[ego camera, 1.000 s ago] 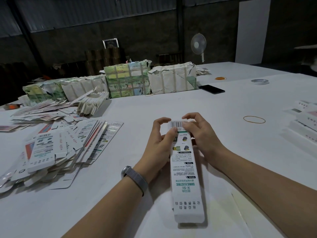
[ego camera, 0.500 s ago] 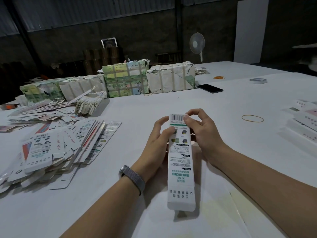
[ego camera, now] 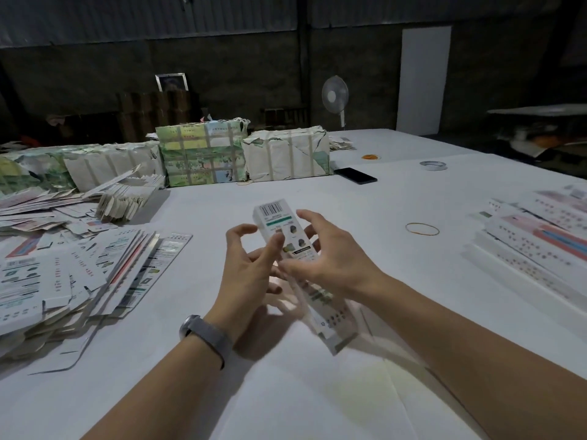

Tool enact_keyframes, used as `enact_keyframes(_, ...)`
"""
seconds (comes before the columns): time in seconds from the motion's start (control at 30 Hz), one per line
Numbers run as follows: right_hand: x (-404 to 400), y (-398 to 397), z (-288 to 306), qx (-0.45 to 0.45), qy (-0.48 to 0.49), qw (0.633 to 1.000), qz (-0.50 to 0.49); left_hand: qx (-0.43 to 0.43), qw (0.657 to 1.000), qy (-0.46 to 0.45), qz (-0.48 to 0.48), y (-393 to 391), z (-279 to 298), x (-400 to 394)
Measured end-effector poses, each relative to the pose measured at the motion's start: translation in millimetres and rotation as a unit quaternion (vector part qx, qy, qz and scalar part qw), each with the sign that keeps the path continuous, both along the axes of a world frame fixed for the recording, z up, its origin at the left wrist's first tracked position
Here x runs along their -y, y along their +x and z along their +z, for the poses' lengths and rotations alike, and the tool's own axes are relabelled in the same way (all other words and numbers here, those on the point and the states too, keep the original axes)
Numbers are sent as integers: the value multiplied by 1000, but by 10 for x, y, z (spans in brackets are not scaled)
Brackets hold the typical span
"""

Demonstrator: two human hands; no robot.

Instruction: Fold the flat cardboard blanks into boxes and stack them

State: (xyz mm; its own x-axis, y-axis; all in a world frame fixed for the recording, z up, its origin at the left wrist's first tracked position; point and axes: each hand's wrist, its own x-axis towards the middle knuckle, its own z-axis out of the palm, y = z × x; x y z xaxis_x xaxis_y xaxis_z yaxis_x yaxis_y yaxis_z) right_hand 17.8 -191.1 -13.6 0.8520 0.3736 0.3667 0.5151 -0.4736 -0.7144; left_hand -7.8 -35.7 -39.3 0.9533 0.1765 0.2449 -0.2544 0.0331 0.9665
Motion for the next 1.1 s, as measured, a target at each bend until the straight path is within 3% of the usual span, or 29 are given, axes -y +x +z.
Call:
enact_keyframes(0.13,238,-72,171,13,-16,998,-61,-1,999,3,-34,-4,1,51)
enact_keyframes(0.23,666,-152,228,54,-105,984,-136,-26,998,24,-43,-20,-28,87)
enact_keyframes(0.47,2124,-178,643,22,-317,884,-343,-43,993,94,-56,-43,-56,105)
enact_keyframes(0.63,2631,-140,825,-31,-393,827,-401,-49,991,106,-64,-23,-78,83)
enact_keyframes(0.7,2610,-141,799,-12,-410,817,-405,-49,991,105,-66,-21,-82,92)
enact_keyframes(0.77,2422,-156,746,33,-391,834,-389,-46,991,110,-64,-30,-85,100)
enact_keyframes(0.83,2081,-176,688,65,-345,874,-337,-42,990,118,-59,-44,-74,104)
enact_keyframes(0.97,1177,-172,483,78,-264,942,-194,-35,990,130,-41,-71,-13,93)
enact_keyframes(1.1,276,-36,254,75,-193,975,-81,-15,984,177,2,-50,34,16)
